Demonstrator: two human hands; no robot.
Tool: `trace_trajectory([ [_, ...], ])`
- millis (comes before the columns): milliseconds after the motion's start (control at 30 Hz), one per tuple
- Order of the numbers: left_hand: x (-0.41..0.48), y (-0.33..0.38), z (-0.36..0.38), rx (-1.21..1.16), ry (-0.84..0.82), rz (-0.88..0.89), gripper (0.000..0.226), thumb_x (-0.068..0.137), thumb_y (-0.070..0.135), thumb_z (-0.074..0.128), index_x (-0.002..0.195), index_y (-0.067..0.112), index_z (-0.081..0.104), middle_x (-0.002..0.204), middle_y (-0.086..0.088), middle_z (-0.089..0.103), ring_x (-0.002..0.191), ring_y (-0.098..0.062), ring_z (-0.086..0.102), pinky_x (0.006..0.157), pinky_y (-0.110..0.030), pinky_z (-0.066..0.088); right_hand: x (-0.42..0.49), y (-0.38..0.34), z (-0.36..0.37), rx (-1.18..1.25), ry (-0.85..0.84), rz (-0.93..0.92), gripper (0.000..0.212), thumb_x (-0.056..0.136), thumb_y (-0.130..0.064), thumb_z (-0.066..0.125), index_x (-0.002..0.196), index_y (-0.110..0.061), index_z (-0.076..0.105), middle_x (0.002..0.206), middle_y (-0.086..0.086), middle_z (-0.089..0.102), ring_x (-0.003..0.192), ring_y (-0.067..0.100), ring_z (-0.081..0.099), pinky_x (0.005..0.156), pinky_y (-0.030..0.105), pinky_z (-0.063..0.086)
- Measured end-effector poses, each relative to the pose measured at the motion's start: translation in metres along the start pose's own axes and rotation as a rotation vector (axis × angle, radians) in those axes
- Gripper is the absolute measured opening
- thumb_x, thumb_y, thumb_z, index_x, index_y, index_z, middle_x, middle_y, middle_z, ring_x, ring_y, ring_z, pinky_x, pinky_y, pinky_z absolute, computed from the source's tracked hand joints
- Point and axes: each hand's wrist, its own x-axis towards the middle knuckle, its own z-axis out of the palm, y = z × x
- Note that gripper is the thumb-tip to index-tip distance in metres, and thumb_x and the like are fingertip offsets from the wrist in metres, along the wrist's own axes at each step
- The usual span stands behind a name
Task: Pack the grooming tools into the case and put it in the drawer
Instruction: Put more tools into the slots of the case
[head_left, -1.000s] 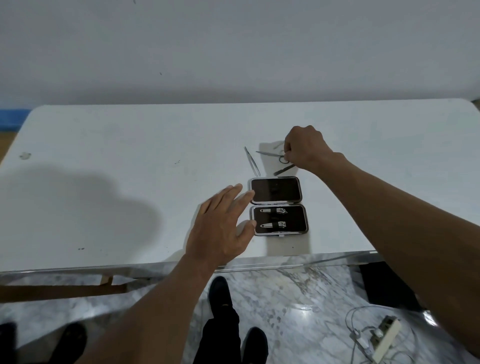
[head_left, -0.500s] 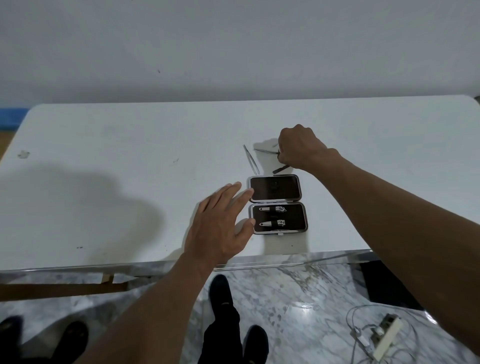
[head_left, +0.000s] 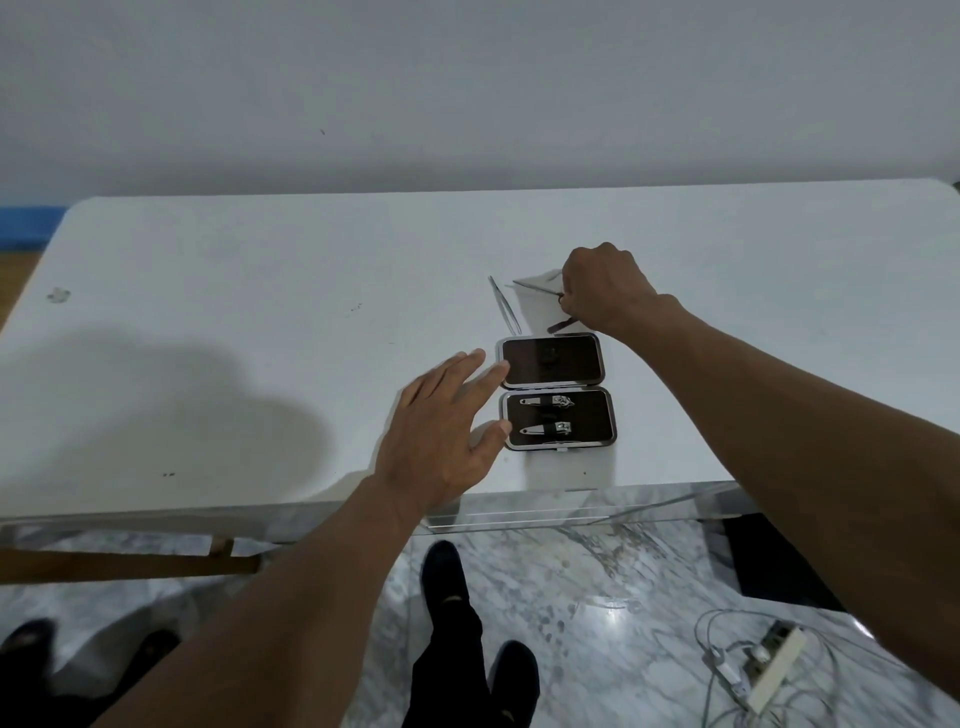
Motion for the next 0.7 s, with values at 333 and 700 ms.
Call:
trace_trajectory([
  [333,-0.002,0.000,0.000,0.041,-0.015,0.045,0.061,0.095,0.049,0.035,0.150,0.025,0.032,0.155,-0.002,0.034,0.144,-0.018,0.028,0.116,-0.036,0.024,-0.016,0.003,-0.013,-0.024,-0.001,-0.047,0.012,0.077,-0.009,0.059,0.081,-0.001,0.068,0.082,0.018,0.069,0.076,0.036,0.064,0.068,0.036,0.052],
  [700,-0.001,-0.001,-0.005,-0.068,-0.029,0.042,0.068,0.089,0.056,0.037,0.148,0.022,0.037,0.154,-0.005,0.036,0.144,-0.020,0.029,0.115,-0.031,0.016,-0.106,0.014,-0.028,-0.188,-0.058,-0.197,0.006,0.072,-0.012,0.058,0.072,-0.005,0.058,0.070,0.013,0.059,0.066,0.037,0.057,0.057,0.033,0.047],
])
